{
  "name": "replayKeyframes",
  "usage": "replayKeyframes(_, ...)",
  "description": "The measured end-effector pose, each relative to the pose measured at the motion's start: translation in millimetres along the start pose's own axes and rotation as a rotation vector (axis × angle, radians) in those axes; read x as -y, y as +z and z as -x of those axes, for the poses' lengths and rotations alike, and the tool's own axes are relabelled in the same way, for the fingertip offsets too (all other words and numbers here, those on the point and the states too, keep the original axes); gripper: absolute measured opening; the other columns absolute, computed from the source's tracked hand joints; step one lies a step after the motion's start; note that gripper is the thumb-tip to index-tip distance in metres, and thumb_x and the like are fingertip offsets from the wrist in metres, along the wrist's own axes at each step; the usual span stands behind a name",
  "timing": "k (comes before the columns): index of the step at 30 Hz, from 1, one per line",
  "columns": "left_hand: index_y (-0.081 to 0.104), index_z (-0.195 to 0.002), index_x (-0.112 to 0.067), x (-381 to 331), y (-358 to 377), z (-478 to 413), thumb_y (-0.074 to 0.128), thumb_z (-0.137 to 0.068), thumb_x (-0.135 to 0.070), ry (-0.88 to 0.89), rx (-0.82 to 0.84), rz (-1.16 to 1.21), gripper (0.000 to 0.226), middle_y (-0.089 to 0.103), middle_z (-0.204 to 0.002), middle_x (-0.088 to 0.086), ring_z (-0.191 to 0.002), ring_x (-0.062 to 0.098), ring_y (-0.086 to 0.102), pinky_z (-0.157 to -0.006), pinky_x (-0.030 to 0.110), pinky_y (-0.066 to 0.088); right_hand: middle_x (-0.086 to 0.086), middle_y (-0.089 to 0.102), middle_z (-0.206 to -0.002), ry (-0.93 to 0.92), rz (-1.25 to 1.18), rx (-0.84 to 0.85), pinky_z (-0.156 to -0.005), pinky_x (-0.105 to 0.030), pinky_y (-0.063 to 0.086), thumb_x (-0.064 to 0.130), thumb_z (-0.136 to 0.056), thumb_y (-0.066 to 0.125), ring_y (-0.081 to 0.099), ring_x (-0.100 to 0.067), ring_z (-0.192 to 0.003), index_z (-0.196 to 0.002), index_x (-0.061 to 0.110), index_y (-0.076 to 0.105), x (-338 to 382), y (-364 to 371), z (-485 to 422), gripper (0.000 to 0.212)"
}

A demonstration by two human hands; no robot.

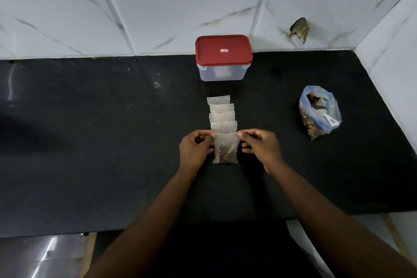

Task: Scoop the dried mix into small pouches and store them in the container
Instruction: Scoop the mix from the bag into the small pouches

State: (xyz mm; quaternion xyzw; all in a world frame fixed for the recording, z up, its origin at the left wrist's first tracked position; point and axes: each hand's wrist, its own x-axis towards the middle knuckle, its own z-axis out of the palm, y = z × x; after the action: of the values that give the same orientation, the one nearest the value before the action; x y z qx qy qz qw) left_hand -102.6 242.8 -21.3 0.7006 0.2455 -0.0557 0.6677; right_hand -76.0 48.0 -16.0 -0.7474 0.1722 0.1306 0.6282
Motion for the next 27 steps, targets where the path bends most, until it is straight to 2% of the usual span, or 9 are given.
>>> replayKeyframes(7,0.073,-0.105,-0.024,-7,1,0,0.076,-0.091,-0.019,0.189,-0.043,-0.165,0.015,0.071,-0.100,-0.009,-0.092,0.003,0.069,-0.083,0.027,0.060,0.000,0.078,-0.087,-0.036,0.034,0.002,-0.070,-0.029,0.062,0.024,-0.089,0.078,0.072,-0.010,-0.075,-0.098,0.018,0.080,3,1,-1,0.011)
replayKeyframes(11,0.072,-0.105,-0.020,-16,5,2,0.075,-0.091,-0.014,0.303,-0.015,-0.237,0.015,0.068,-0.098,-0.009,-0.089,0.003,0.067,-0.078,0.015,0.055,0.003,0.078,-0.088,-0.074,0.075,-0.013,-0.070,-0.027,0.062,0.023,-0.090,0.077,0.072,-0.011,-0.077,-0.096,0.022,0.079,6,-1,0,0.007)
replayKeyframes(15,0.073,-0.100,-0.020,-24,12,1,0.074,-0.091,-0.013,0.367,0.033,-0.305,0.012,0.068,-0.099,-0.010,-0.084,0.006,0.066,-0.075,0.016,0.056,0.007,0.077,-0.090,-0.135,0.155,-0.033,-0.069,-0.023,0.061,0.024,-0.092,0.074,0.072,-0.009,-0.081,-0.095,0.027,0.078,12,-8,3,0.006)
replayKeyframes(20,0.074,-0.097,-0.023,-37,37,0,0.073,-0.091,-0.014,0.376,0.095,-0.306,0.011,0.071,-0.092,-0.012,-0.083,-0.002,0.066,-0.071,0.008,0.049,0.014,0.074,-0.097,-0.203,0.257,-0.020,-0.082,-0.020,0.056,0.024,-0.093,0.072,0.068,0.004,-0.090,-0.103,0.027,0.077,19,-28,3,0.011)
replayKeyframes(24,0.075,-0.103,-0.019,-44,67,2,0.074,-0.093,-0.017,0.365,0.184,-0.323,0.010,0.072,-0.091,-0.011,-0.084,-0.003,0.066,-0.074,0.006,0.048,0.016,0.073,-0.100,-0.286,0.354,-0.036,-0.075,-0.004,0.047,0.022,-0.093,0.071,0.064,0.012,-0.093,-0.106,0.025,0.076,28,-53,2,0.014)
replayKeyframes(27,0.075,-0.102,-0.017,-50,99,1,0.075,-0.092,-0.015,0.360,0.230,-0.340,0.010,0.072,-0.089,-0.012,-0.080,-0.008,0.065,-0.073,0.005,0.047,0.015,0.072,-0.099,-0.348,0.396,-0.097,-0.079,-0.006,0.048,0.019,-0.093,0.072,0.065,0.009,-0.093,-0.107,0.024,0.075,32,-85,-3,0.015)
